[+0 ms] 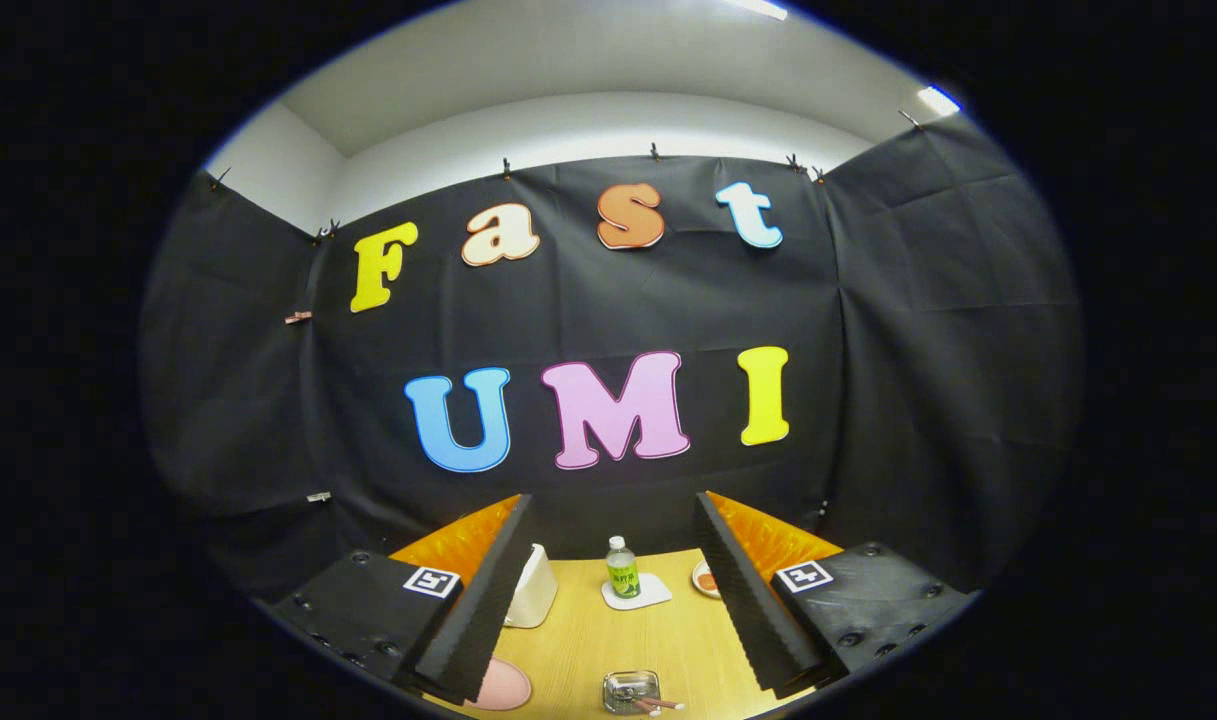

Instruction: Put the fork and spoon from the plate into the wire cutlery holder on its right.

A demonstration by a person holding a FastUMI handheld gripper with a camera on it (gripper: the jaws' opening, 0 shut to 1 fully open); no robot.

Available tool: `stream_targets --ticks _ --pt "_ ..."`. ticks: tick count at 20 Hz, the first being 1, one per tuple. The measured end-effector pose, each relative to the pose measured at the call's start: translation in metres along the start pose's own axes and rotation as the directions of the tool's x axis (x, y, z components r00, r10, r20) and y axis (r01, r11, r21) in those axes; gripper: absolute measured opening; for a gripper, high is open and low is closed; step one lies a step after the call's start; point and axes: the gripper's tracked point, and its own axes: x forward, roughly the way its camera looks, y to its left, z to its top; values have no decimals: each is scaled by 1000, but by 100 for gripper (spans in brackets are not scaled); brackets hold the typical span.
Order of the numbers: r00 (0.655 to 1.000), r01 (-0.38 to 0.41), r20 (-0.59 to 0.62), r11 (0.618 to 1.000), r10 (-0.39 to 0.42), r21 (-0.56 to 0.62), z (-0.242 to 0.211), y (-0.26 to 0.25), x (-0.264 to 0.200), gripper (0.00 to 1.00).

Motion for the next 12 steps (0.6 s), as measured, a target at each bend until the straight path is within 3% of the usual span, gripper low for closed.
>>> stream_targets --ticks 6,12 --pt "997 33 -69 999 -33 5 -29 -3 -6 99" --pt "993 3 -119 1000 -3 -1 -57 -4 -9 99"
